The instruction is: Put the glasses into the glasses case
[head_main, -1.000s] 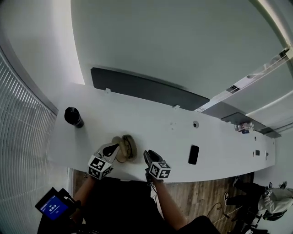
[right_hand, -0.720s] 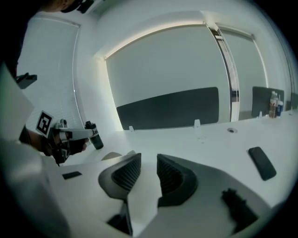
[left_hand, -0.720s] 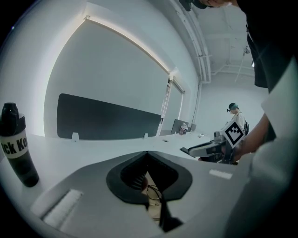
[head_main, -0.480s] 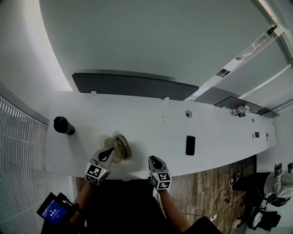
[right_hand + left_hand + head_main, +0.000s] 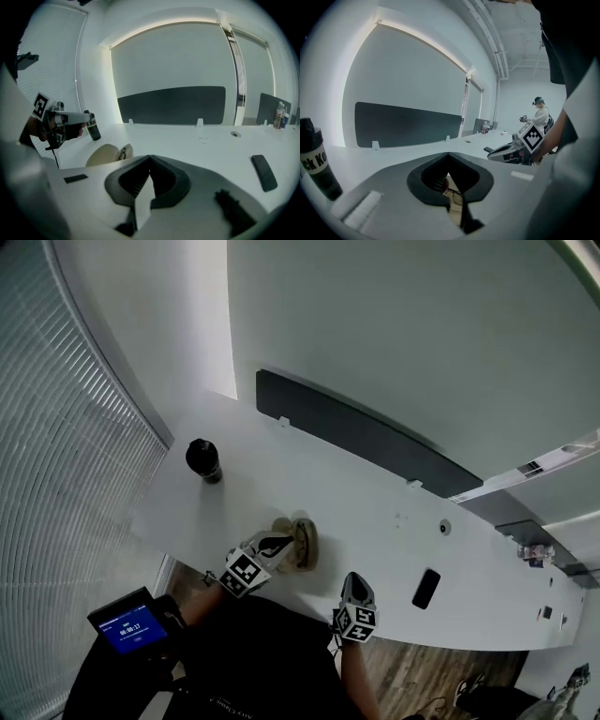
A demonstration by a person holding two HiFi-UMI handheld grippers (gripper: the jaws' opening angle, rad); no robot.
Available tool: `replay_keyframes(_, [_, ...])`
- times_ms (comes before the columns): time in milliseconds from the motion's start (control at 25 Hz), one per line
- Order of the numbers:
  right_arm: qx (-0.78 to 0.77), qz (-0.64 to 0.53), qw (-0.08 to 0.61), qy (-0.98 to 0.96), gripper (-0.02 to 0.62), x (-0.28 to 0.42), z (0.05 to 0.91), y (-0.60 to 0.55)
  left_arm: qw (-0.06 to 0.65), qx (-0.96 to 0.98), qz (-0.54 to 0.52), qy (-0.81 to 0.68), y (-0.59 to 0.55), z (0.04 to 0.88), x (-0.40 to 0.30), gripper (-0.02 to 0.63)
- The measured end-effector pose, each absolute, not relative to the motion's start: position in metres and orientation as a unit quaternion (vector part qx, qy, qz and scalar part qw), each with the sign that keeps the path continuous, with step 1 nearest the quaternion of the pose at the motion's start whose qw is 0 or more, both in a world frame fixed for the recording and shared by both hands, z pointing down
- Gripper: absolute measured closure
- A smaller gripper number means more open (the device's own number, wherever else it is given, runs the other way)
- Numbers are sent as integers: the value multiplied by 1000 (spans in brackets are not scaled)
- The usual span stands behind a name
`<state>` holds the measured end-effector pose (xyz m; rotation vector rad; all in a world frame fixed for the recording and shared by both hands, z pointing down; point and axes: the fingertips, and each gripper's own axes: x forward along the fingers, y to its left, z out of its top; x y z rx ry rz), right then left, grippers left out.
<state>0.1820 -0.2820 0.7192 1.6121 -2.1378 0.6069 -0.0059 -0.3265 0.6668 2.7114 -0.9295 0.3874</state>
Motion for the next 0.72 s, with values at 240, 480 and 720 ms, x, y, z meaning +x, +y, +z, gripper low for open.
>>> replay_keyframes(240, [557,218,216,-772,586,173,729,-294,138,917,131,-350,-325,673,-26,600])
replay_keyframes(480, [558,220,217,-770,586,170,730,-296,137,917,130,-351,-328,678,-27,600])
replay_keyframes(720, [553,223,217,-773,586,169,734,-293,144,912,130,-360,-329,676,-28,600])
